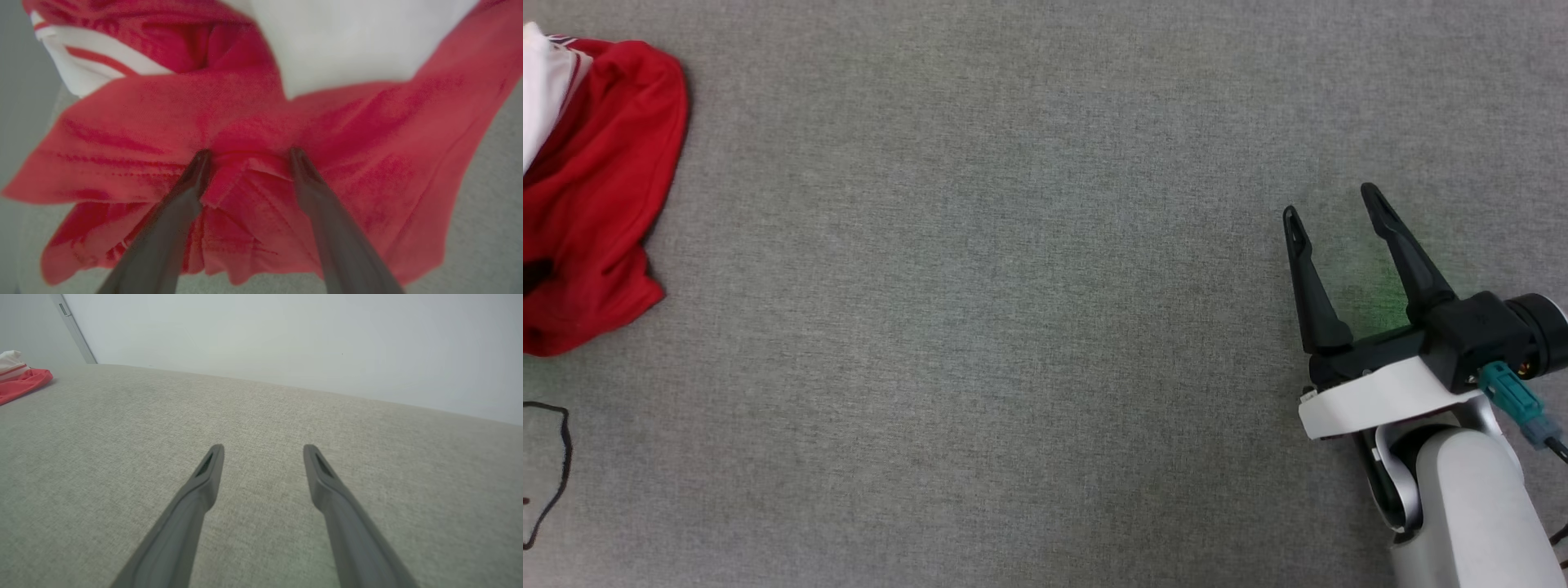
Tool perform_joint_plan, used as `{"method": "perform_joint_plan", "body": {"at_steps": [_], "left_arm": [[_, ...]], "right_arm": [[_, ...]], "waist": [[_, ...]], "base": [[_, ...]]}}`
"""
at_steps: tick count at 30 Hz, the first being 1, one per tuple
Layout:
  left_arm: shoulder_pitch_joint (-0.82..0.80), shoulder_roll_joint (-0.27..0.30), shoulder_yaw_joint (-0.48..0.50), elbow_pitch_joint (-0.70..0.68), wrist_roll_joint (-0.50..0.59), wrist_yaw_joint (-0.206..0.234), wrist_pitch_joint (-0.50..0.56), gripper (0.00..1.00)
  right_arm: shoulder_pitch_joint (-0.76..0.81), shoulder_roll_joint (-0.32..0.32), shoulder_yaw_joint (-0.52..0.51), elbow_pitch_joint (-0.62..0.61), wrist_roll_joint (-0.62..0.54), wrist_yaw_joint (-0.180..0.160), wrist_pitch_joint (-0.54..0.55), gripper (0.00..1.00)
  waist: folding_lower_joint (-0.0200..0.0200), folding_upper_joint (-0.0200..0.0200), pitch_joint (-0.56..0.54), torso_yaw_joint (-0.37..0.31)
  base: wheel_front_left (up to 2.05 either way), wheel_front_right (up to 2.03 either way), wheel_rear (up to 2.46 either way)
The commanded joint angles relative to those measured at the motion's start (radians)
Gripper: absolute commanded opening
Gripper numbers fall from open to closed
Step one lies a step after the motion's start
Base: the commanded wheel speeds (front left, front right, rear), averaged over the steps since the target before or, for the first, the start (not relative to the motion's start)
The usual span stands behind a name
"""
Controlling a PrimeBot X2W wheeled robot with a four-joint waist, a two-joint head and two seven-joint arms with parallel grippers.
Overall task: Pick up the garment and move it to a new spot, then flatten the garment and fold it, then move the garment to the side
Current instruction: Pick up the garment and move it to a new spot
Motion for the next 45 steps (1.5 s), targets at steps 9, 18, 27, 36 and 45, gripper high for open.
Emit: {"method": "perform_joint_plan", "body": {"at_steps": [9,18,27,36,45], "left_arm": [[0.054,-0.054,0.020,0.052,-0.049,0.021,0.024,0.00],[0.020,-0.028,0.008,0.030,-0.011,0.019,-0.085,0.00],[-0.049,-0.003,-0.025,0.003,0.101,0.058,-0.347,0.00],[-0.132,-0.014,-0.077,-0.010,0.210,0.044,-0.685,0.00],[-0.209,-0.072,-0.165,0.005,0.276,0.030,-0.819,0.00]], "right_arm": [[-0.029,0.000,0.005,0.007,0.008,-0.001,-0.003,1.00],[-0.018,0.000,0.004,0.011,0.007,-0.001,-0.001,1.00],[0.011,0.000,-0.009,0.043,0.036,-0.001,-0.015,1.00],[0.056,0.000,-0.022,0.081,0.082,-0.001,-0.033,1.00],[0.118,0.000,-0.032,0.096,0.119,-0.001,-0.040,1.00]], "waist": [[-0.0002,0.0000,0.009,-0.001],[-0.0002,0.0000,-0.013,0.010],[-0.0002,0.0000,-0.113,0.020],[-0.0002,0.0000,-0.245,0.014],[-0.0002,0.0000,-0.363,-0.041]], "base": [[0.00,0.00,0.00],[0.00,0.00,0.00],[0.00,0.00,0.00],[0.00,0.00,0.00],[0.00,0.00,0.00]]}}
